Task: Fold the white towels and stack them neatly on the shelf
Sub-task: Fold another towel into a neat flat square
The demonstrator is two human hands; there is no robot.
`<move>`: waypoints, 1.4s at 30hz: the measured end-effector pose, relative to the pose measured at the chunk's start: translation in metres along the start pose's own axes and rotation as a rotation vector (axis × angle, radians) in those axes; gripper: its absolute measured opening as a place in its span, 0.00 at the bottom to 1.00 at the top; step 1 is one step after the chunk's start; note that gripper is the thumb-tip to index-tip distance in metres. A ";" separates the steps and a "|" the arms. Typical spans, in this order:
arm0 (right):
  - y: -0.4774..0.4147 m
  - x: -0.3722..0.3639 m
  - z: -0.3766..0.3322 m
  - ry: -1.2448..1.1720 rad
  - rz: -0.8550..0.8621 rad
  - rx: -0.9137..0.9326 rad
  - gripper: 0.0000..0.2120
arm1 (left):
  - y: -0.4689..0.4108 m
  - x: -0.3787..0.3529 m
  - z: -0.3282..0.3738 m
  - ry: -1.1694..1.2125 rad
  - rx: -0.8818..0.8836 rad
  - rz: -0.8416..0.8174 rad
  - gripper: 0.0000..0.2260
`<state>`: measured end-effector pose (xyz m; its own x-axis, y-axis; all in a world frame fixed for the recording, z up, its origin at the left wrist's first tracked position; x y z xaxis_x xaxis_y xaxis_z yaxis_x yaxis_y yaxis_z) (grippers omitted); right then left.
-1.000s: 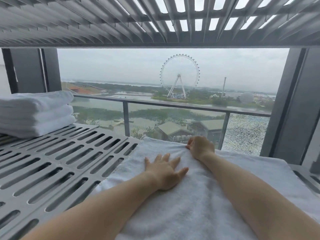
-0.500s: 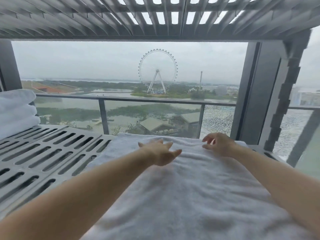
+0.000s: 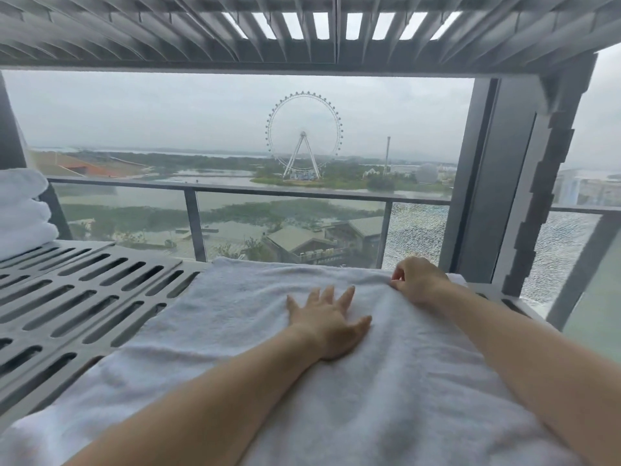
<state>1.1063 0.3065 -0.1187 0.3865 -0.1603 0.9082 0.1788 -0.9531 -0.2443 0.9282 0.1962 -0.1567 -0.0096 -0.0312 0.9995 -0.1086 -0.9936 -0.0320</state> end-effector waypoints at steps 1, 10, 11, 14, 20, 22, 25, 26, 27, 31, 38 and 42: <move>-0.001 0.000 -0.003 0.004 0.010 0.017 0.04 | -0.001 0.000 0.000 -0.007 0.004 -0.004 0.32; 0.000 -0.041 -0.028 -0.005 -0.388 0.257 0.23 | 0.000 0.001 -0.002 -0.028 0.046 -0.033 0.36; -0.002 -0.035 -0.017 0.030 -0.344 0.190 0.24 | 0.000 0.001 -0.002 -0.023 0.045 -0.039 0.35; 0.003 -0.021 0.000 -0.124 -0.165 0.173 0.25 | 0.001 0.000 -0.004 -0.015 0.041 -0.049 0.36; 0.036 -0.005 0.030 -0.141 -0.238 0.171 0.20 | 0.001 0.004 -0.004 0.002 0.037 -0.042 0.35; 0.047 0.014 0.034 -0.170 -0.124 0.188 0.16 | 0.003 0.008 -0.002 -0.026 0.016 -0.023 0.34; 0.062 0.031 0.032 -0.138 -0.139 0.212 0.11 | 0.008 0.021 0.011 -0.041 -0.058 0.017 0.31; 0.065 0.032 0.033 -0.103 -0.166 0.190 0.12 | 0.011 0.024 0.020 -0.001 -0.082 0.007 0.31; 0.068 0.032 0.034 -0.061 -0.178 0.161 0.13 | 0.015 0.025 0.030 0.045 -0.104 -0.016 0.31; 0.070 0.028 0.034 0.012 -0.124 0.099 0.11 | 0.038 0.009 0.069 0.000 -0.198 -0.057 0.32; 0.067 0.028 0.024 0.128 -0.083 0.050 0.09 | 0.044 0.005 0.070 -0.022 -0.205 -0.018 0.31; 0.079 0.025 -0.004 -0.009 0.179 0.144 0.10 | 0.044 0.003 0.068 0.003 -0.185 0.023 0.31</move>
<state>1.1268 0.2265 -0.1139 0.4317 -0.3202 0.8433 0.2342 -0.8630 -0.4476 0.9910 0.1454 -0.1548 -0.0173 -0.0532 0.9984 -0.2897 -0.9555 -0.0560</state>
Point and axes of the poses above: each hand's wrist, its own y-axis away from the middle knuckle, its own x-axis out of the back of the hand, z = x × y, the point moved 3 cm from there along -y, towards the middle knuckle, and after that the axes turned 9 degrees about -y, right-handed, at the moved point
